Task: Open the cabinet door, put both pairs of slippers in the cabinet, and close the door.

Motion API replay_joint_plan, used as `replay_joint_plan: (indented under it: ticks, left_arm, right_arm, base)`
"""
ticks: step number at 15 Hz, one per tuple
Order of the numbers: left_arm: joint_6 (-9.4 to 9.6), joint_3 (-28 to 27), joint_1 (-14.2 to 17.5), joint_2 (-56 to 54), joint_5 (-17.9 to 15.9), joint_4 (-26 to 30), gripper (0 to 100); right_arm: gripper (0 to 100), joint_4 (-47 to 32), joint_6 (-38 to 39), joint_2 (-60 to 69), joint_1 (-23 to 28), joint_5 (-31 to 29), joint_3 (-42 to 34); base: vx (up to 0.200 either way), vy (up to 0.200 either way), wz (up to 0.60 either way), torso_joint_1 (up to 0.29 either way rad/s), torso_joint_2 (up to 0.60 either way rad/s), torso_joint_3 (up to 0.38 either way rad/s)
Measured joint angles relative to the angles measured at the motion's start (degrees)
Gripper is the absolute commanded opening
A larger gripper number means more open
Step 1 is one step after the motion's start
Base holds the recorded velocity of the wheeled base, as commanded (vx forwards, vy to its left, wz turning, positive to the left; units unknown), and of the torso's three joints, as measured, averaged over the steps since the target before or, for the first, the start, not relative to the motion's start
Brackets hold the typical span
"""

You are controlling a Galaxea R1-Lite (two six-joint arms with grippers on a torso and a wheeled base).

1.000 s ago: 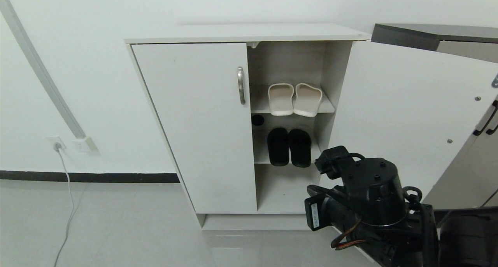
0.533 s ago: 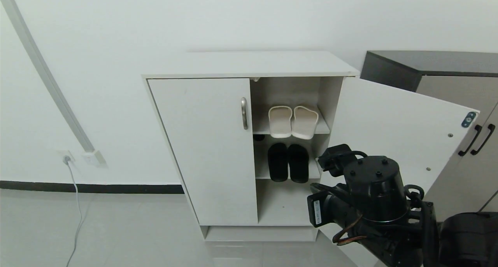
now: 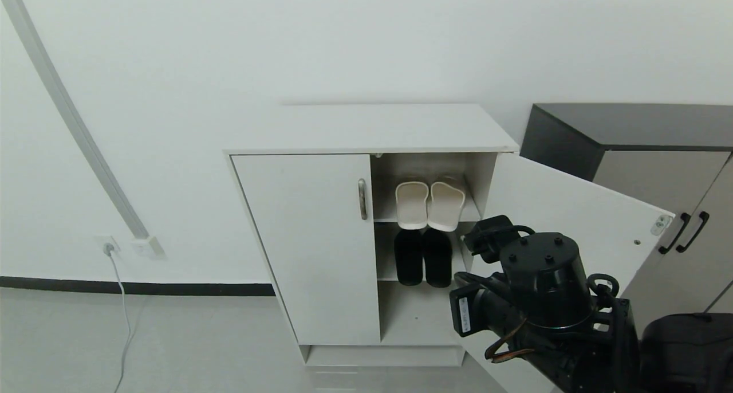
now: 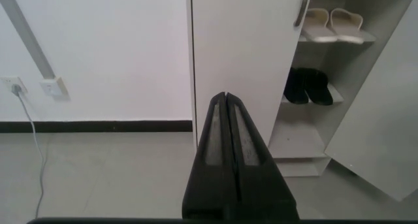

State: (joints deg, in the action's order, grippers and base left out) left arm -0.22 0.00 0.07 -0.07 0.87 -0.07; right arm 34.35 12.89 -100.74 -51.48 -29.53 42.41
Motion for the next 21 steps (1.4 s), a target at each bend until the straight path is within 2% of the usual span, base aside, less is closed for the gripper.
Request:
replay_joint_plan:
  ticks: [8, 10, 15, 21]
  left_arm:
    - [0.49, 0.0, 0.0, 0.0, -0.5, 0.0, 0]
    - [-0.49, 0.0, 0.0, 0.0, -0.3, 0.0, 0]
    - [-0.46, 0.0, 0.0, 0.0, -0.2, 0.0, 0]
    - [-0.46, 0.0, 0.0, 0.0, -0.2, 0.0, 0]
  right_arm:
    - [0, 0.5, -0.1, -0.1, 0.0, -0.3, -0.1]
    - [0, 0.5, -0.1, 0.0, 0.0, -0.1, -0.1]
    - [0, 0.5, 0.0, 0.1, 0.0, -0.1, -0.4]
    - [0, 0.5, -0.1, 0.2, 0.0, -0.1, -0.8]
  base:
    - [0.0, 0.0, 0.0, 0.207, -0.52, -0.317]
    - [0.0, 0.0, 0.0, 0.237, -0.57, -0.332]
    - [0.0, 0.0, 0.0, 0.26, -0.6, -0.335]
    - [0.0, 0.0, 0.0, 0.186, -0.41, -0.221]
